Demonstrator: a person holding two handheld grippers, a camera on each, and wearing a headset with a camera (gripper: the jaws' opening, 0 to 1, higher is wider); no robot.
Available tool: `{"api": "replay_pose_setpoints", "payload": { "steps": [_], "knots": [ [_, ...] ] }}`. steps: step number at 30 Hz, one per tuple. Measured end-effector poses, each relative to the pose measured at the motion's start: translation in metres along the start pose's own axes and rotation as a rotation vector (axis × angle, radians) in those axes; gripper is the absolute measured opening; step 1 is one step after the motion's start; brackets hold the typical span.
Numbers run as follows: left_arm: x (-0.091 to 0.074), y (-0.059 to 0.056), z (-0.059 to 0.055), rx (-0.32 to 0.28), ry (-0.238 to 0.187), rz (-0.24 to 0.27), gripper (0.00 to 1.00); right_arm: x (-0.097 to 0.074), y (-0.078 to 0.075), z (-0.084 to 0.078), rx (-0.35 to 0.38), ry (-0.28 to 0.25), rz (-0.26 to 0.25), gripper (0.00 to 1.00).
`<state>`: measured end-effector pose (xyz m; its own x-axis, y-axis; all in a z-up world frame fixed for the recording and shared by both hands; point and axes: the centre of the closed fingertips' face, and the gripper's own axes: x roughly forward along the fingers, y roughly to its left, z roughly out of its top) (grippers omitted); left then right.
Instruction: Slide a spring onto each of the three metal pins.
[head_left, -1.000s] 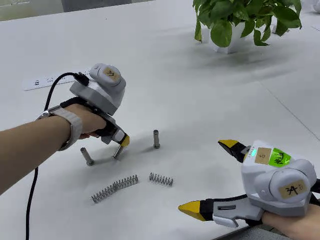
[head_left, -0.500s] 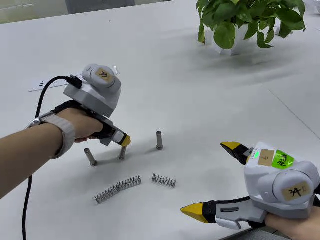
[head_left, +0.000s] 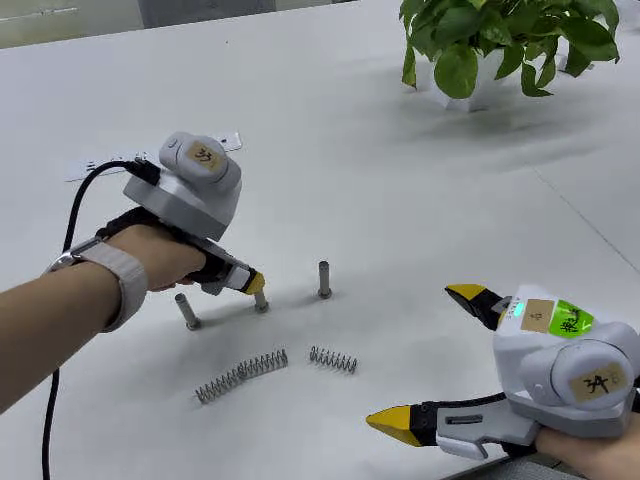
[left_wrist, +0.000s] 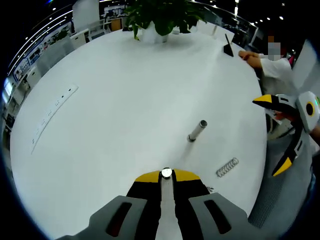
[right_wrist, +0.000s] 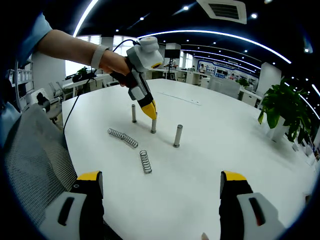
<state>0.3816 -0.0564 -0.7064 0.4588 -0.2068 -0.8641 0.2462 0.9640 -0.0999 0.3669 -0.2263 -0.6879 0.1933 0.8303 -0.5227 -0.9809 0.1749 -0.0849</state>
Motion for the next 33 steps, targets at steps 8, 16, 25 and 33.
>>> {"api": "replay_pose_setpoints", "payload": {
  "steps": [8,16,25,33],
  "knots": [
    [0.005,0.0011,0.0013,0.111,-0.012,0.043,0.08,0.0004,-0.0014,-0.0012,0.005,-0.003,0.002,0.99],
    [0.0085,0.0067,0.0033,0.132,-0.031,0.05,0.08,0.0006,-0.0004,-0.0007,0.005,-0.002,0.003,0.99],
    [0.0084,0.0067,0.0031,0.151,-0.046,0.052,0.09,0.001,-0.0006,-0.0013,0.001,0.002,0.005,0.99],
    [0.0072,0.0068,0.002,0.175,-0.049,0.061,0.09,0.0009,0.0004,-0.0011,0.0,0.003,0.007,0.98]
  ]
}}
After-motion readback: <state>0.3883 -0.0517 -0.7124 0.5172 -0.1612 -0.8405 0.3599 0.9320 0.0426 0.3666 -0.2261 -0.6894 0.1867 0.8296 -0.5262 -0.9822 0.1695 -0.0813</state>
